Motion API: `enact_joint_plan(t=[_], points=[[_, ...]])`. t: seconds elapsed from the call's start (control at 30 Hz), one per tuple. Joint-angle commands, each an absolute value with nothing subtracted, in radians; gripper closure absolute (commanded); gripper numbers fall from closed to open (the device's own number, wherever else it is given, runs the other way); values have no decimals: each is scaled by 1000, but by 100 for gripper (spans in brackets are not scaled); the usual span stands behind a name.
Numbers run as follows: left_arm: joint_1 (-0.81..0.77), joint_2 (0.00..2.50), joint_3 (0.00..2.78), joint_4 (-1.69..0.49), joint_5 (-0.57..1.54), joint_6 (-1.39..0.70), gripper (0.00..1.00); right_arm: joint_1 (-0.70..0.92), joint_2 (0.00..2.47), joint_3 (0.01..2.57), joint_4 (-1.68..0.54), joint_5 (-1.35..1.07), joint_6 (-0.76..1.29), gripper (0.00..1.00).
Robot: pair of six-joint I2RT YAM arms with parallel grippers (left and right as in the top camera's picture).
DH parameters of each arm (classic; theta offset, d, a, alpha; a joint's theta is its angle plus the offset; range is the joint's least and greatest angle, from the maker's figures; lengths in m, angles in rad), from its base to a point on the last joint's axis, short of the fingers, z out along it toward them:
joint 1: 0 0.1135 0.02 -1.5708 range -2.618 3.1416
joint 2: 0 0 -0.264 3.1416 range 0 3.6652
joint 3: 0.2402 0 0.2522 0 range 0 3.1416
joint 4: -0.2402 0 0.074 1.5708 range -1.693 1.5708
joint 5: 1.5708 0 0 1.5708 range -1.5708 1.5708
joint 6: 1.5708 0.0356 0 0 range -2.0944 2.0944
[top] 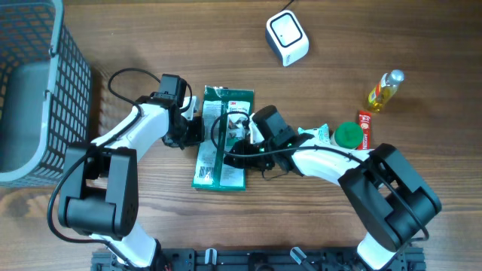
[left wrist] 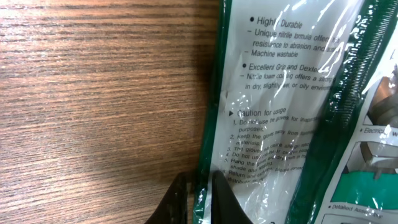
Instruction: Scan the item barcode
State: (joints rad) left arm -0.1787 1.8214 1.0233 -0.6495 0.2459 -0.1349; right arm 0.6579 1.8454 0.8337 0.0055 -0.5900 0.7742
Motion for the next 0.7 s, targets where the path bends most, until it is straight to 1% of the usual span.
enact_joint_plan(t=[0.0, 0.17, 0.23, 0.27, 0.33, 0.4, 0.57, 0.63, 0.67], points=[[-188, 1850, 991, -644, 236, -119, 94, 670, 1911, 822, 53, -551, 793, 56], [-188, 1850, 991, -644, 236, -119, 94, 670, 1935, 822, 126, -559, 821, 56], [-188, 1850, 991, -644, 236, -119, 94, 670, 1936, 822, 162, -556, 894, 56], [-188, 1850, 991, -644, 235, -119, 94, 670, 1936, 822, 173, -546, 922, 59], [-188, 1850, 991, -645, 235, -119, 94, 670, 1936, 822, 184, -538, 944, 62], [-188, 1850, 991, -647, 235, -119, 94, 670, 1936, 822, 173, -539, 944, 64], [-188, 1850, 991, -646, 235, -119, 94, 670, 1936, 822, 167, -539, 943, 64], [-188, 1850, 991, -646, 235, -119, 94, 670, 1936, 822, 167, -539, 943, 65], [-188, 1850, 991, -646, 235, -119, 94, 670, 1936, 822, 167, -539, 943, 68]])
